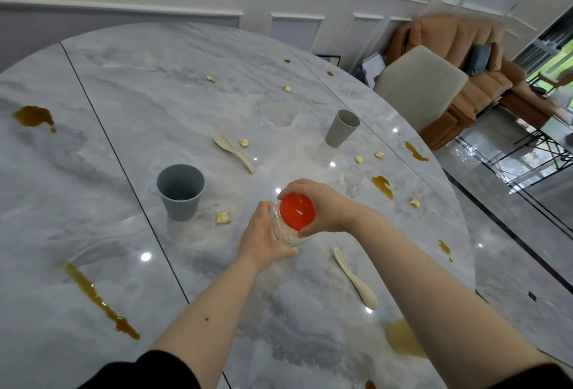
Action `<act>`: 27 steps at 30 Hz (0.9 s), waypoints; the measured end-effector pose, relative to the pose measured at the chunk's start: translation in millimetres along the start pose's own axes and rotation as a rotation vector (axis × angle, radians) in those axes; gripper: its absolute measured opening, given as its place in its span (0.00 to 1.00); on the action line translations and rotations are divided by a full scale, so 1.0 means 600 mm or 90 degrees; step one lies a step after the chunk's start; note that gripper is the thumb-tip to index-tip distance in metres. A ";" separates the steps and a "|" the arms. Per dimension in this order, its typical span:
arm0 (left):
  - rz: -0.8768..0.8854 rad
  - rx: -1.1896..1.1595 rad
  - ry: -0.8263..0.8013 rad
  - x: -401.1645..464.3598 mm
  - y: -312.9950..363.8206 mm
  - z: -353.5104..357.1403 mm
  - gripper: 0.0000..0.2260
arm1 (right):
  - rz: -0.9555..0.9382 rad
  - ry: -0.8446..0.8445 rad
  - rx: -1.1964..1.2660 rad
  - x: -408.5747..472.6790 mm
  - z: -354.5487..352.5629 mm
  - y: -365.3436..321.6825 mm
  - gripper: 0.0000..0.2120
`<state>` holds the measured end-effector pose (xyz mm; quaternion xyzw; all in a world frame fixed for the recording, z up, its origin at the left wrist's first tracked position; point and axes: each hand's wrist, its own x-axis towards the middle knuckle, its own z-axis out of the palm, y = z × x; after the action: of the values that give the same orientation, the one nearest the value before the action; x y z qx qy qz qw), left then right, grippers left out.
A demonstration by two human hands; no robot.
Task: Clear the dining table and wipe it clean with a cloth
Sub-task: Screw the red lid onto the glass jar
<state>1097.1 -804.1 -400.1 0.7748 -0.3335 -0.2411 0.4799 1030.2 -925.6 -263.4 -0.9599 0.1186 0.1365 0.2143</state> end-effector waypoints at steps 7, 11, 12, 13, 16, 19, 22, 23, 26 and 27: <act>0.002 -0.004 0.004 -0.001 0.002 0.000 0.40 | 0.022 0.003 -0.012 0.004 0.002 -0.006 0.35; -0.008 -0.014 -0.001 -0.001 0.000 0.000 0.40 | 0.060 0.008 -0.009 0.003 0.003 -0.012 0.35; -0.008 -0.014 -0.001 -0.001 0.000 0.000 0.40 | 0.078 0.015 0.003 0.002 0.004 -0.014 0.35; -0.009 -0.014 -0.001 -0.001 0.000 0.000 0.39 | 0.098 0.028 0.015 0.001 0.007 -0.016 0.34; -0.001 -0.012 -0.001 -0.001 0.000 0.000 0.37 | 0.168 0.090 -0.016 0.000 0.025 -0.030 0.35; 0.000 -0.012 -0.002 -0.002 -0.001 0.001 0.37 | 0.197 0.071 -0.042 -0.005 0.026 -0.031 0.39; 0.002 -0.013 0.007 -0.002 0.000 0.001 0.38 | 0.196 -0.030 -0.007 -0.014 0.003 -0.024 0.43; 0.004 -0.013 0.008 -0.002 0.001 0.001 0.38 | 0.196 -0.030 -0.020 -0.015 0.001 -0.024 0.42; -0.002 -0.009 0.000 -0.002 0.000 0.000 0.38 | 0.231 0.047 -0.088 -0.011 0.015 -0.036 0.39; -0.006 -0.009 -0.006 -0.001 0.000 0.000 0.38 | 0.247 0.059 -0.103 -0.008 0.019 -0.039 0.39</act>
<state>1096.5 -803.5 -400.0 0.7718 -0.3303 -0.2492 0.4828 1030.2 -899.0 -262.8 -0.9384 0.2997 0.1397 0.1006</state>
